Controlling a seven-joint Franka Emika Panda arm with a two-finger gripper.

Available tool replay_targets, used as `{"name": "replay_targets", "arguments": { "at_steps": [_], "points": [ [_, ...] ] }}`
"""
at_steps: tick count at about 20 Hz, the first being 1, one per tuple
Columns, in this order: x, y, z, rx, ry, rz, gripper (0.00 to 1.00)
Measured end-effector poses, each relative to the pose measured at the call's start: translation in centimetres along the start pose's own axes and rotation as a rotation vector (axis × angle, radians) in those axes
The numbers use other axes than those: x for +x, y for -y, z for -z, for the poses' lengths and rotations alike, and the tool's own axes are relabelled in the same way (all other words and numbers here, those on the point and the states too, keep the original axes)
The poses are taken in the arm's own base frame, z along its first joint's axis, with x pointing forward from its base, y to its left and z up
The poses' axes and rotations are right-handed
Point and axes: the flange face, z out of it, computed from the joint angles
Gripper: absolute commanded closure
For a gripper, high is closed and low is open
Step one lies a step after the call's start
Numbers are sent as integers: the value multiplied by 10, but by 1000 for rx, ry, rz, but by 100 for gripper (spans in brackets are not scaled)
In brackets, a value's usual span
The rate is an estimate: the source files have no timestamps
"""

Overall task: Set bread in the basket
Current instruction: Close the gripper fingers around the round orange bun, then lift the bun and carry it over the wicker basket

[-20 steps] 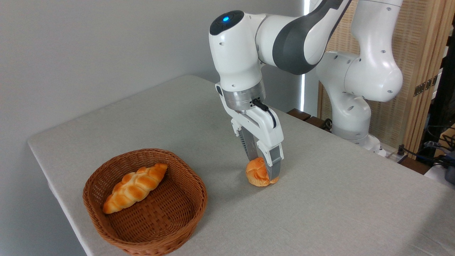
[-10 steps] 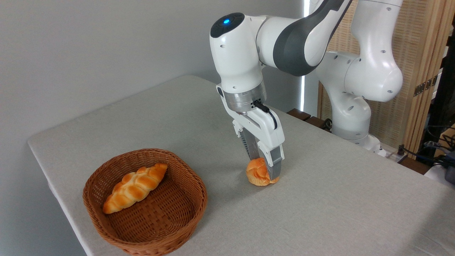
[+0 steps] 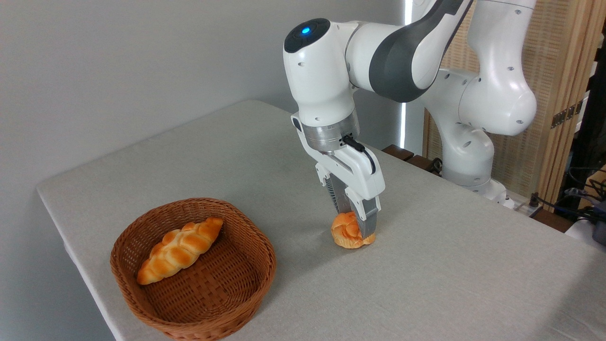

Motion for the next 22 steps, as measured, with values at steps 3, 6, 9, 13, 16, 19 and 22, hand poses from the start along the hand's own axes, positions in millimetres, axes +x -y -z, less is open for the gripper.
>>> {"name": "replay_targets", "arguments": {
  "at_steps": [3, 6, 9, 13, 16, 19, 22],
  "points": [
    [0, 0, 2, 3, -2, 0, 61],
    [1, 1, 7, 12, -8, 1, 61],
    [2, 3, 18, 21, -15, 1, 61],
    [4, 5, 37, 33, -22, -1, 61],
    [11, 6, 75, 39, -83, 7, 61],
    [22, 7, 118, 69, -162, 6, 60],
    [42, 22, 142, 88, -200, -4, 60]
  ]
}}
